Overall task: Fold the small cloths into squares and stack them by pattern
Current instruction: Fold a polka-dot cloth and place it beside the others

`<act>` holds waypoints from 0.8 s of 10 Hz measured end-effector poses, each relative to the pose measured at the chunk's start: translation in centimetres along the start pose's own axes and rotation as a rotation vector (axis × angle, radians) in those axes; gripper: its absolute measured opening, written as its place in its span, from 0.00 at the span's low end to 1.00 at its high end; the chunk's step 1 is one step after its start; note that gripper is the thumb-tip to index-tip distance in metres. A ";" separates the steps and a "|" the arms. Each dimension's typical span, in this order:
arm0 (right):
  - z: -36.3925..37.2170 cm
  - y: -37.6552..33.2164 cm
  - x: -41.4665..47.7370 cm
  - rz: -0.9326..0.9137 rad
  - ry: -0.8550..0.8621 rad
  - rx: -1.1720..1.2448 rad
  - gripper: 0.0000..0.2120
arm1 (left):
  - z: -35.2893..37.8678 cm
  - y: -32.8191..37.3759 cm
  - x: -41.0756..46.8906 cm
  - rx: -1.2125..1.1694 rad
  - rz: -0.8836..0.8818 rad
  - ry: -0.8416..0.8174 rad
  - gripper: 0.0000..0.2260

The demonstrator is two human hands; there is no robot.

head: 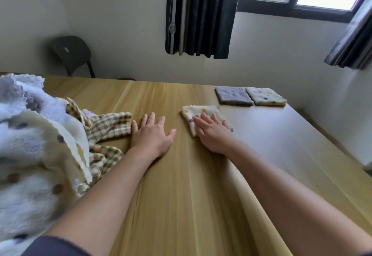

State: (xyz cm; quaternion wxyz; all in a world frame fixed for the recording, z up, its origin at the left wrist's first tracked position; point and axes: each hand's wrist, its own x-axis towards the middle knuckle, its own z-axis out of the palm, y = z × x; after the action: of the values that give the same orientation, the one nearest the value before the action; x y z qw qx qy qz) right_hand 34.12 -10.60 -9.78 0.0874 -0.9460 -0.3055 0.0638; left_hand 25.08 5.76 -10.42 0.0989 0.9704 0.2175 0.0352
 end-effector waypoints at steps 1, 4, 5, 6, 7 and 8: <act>-0.1 0.0 3.9 0.015 0.019 -0.021 0.23 | 0.3 -0.1 0.8 0.026 -0.005 -0.037 0.29; -0.7 0.9 13.2 0.122 0.080 -0.004 0.23 | 0.8 -0.3 1.0 0.039 0.002 -0.020 0.29; -0.7 1.0 14.9 0.132 0.090 0.010 0.23 | 0.9 -0.4 1.3 0.037 0.000 0.000 0.29; -0.7 1.1 15.9 0.146 0.101 0.035 0.23 | 1.1 -0.4 1.3 0.028 -0.001 0.009 0.29; -0.8 1.1 16.6 0.150 0.110 0.046 0.23 | 1.1 -0.5 1.2 0.021 0.001 0.014 0.30; -0.8 1.3 17.0 0.154 0.110 0.053 0.24 | 1.2 -0.5 1.3 0.014 0.000 0.012 0.30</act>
State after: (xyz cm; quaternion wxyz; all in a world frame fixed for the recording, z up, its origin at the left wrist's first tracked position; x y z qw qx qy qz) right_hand 48.68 -1.67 -10.45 0.1239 -0.9662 -0.2246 0.0265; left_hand 26.22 6.53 -11.62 0.0907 0.9708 0.2186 0.0394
